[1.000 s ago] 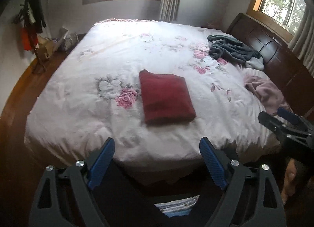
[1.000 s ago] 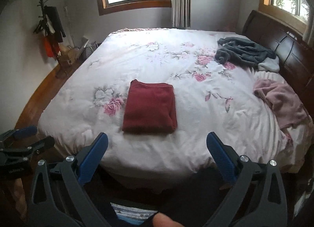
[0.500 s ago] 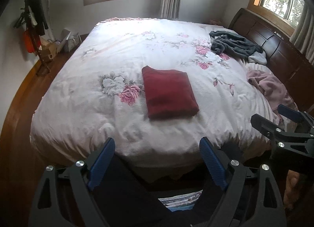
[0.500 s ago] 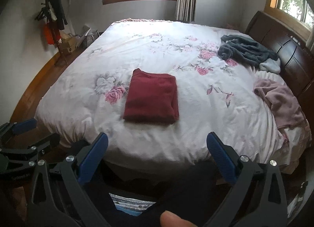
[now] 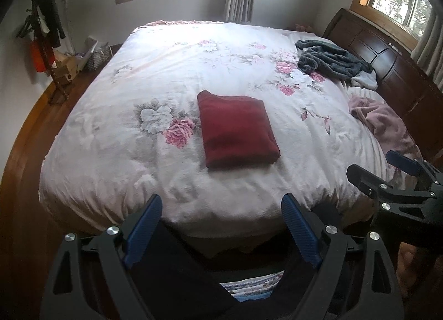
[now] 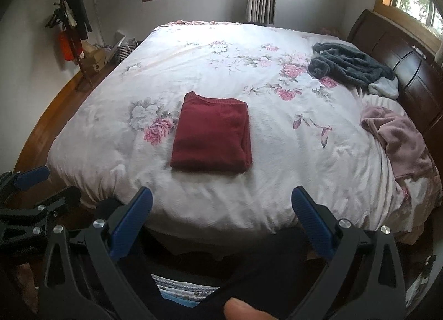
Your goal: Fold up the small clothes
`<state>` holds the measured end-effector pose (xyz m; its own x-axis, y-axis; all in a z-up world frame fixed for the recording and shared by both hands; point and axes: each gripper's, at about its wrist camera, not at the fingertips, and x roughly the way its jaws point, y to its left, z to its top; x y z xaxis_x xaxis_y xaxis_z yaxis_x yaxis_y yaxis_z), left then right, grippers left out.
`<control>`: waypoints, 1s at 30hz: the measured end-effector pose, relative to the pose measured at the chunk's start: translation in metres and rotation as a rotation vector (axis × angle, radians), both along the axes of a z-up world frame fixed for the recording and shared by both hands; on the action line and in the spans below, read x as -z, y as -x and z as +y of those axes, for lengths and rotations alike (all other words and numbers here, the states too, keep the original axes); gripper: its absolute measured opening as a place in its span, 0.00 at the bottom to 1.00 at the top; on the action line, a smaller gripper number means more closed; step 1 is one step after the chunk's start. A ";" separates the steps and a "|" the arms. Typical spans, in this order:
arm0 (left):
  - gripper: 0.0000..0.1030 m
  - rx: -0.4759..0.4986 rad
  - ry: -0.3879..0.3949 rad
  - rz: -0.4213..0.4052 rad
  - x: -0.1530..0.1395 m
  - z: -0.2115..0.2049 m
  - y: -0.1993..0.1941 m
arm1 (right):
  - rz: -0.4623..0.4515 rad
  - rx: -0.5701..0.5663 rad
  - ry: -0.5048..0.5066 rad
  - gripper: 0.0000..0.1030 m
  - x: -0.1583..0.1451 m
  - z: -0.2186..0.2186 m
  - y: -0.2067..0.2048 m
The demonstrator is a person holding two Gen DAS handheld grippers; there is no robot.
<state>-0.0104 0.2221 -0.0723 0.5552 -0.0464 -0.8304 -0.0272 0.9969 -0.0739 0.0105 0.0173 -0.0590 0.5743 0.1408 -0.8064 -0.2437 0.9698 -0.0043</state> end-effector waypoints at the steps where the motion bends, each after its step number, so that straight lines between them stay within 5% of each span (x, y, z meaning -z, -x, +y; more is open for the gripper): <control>1: 0.86 -0.001 0.001 0.003 0.001 0.000 -0.001 | 0.000 0.001 0.000 0.97 0.000 0.000 0.000; 30: 0.86 -0.014 0.017 -0.003 0.008 -0.004 0.000 | -0.054 -0.016 -0.001 0.97 -0.009 0.004 0.002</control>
<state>-0.0108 0.2179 -0.0803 0.5583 -0.0527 -0.8280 -0.0407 0.9950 -0.0908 0.0083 0.0209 -0.0498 0.6146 0.1515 -0.7742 -0.2590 0.9657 -0.0166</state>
